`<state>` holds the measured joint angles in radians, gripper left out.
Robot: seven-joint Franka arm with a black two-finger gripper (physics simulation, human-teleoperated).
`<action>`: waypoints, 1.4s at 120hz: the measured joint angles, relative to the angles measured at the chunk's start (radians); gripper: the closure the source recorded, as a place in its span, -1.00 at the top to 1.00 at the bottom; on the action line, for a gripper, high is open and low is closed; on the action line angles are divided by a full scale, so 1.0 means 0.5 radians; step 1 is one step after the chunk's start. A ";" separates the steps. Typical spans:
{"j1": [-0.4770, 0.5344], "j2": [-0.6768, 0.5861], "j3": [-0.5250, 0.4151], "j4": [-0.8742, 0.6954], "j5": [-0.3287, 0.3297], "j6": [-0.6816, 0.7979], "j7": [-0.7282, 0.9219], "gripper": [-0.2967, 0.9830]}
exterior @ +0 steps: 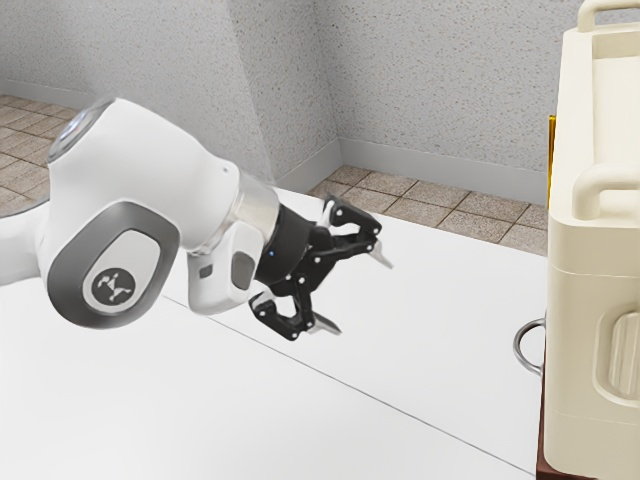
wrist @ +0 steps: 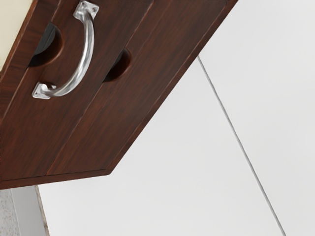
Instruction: Pull the drawer handle with one arm to open the drawer
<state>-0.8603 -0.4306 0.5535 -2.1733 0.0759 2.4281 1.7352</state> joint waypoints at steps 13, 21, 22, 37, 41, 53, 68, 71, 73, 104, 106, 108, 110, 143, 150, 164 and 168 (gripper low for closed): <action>-0.063 0.016 0.001 -0.005 0.029 0.023 0.030 0.54; -0.107 0.022 0.001 -0.005 0.044 0.038 0.046 0.54; -0.112 0.023 0.001 -0.005 0.045 0.040 0.048 0.54; -0.164 0.020 0.005 -0.005 0.019 0.061 0.101 0.54; -0.167 0.027 0.008 -0.003 -0.011 0.064 0.127 0.54; -0.200 0.065 0.010 0.028 -0.067 0.056 0.208 0.54; -0.246 0.104 0.010 0.102 -0.078 0.001 0.299 0.54; -0.248 0.109 0.010 0.108 -0.078 -0.009 0.315 0.54; -0.248 0.112 0.011 0.111 -0.078 -0.015 0.326 0.54; -0.247 0.204 0.013 0.157 -0.078 -0.060 0.452 0.54; -0.248 0.205 0.013 0.157 -0.079 -0.058 0.459 0.54; -0.249 0.206 0.013 0.156 -0.080 -0.054 0.464 0.54; -0.250 0.206 0.013 0.153 -0.081 -0.048 0.470 0.54; -0.247 0.213 0.013 0.059 -0.095 0.163 0.546 0.54; -0.261 0.228 0.015 0.053 -0.095 0.192 0.558 0.54; -0.266 0.270 0.016 0.048 -0.096 0.233 0.579 0.54; -0.265 0.280 0.016 0.048 -0.096 0.241 0.584 0.54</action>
<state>-0.9929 -0.2904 0.5615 -2.1494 0.0278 2.5488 2.0273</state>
